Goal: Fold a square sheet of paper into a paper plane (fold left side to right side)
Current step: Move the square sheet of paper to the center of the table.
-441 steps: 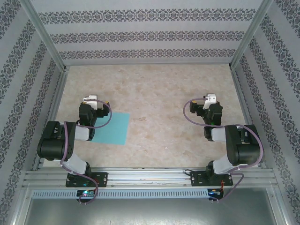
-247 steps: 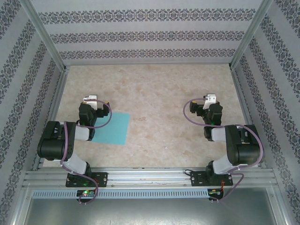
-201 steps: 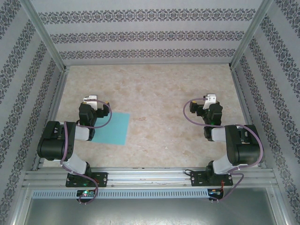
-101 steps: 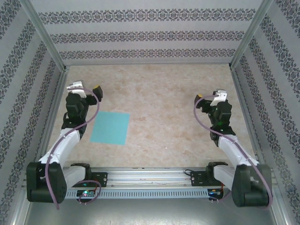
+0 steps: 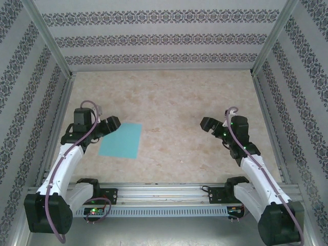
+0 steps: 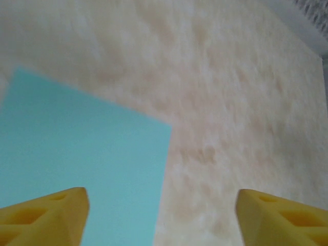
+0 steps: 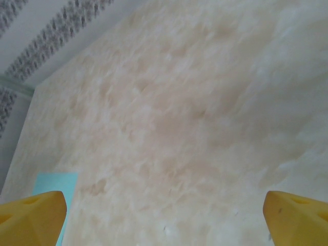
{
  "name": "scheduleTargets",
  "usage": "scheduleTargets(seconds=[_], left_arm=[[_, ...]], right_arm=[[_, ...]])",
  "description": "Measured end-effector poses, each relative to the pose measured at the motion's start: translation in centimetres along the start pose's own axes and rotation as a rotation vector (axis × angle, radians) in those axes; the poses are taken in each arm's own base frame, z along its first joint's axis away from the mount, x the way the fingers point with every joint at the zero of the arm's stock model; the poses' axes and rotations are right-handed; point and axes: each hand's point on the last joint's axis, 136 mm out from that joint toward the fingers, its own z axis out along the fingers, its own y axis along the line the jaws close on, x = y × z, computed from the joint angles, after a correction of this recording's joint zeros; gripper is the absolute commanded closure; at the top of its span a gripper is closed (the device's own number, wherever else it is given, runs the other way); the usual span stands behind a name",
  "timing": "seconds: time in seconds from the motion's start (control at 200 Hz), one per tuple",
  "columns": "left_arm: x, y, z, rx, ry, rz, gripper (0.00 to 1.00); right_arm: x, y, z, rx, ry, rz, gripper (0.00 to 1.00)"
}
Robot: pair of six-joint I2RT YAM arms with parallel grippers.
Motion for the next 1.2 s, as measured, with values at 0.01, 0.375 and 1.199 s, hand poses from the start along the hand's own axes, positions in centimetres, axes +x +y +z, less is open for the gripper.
scheduleTargets(seconds=[0.01,0.375,1.199], left_arm=[[0.4,0.1,0.1,0.002,0.015,-0.008,0.36],[9.1,2.7,2.9,0.054,0.305,-0.229,0.58],[10.0,4.3,10.2,0.018,0.344,-0.255,0.90]], right_arm=[[0.2,0.1,0.0,-0.001,0.005,0.000,0.02],[5.1,1.9,2.4,0.036,0.202,-0.065,0.02],[3.9,1.3,2.9,0.191,0.169,-0.166,0.02]])
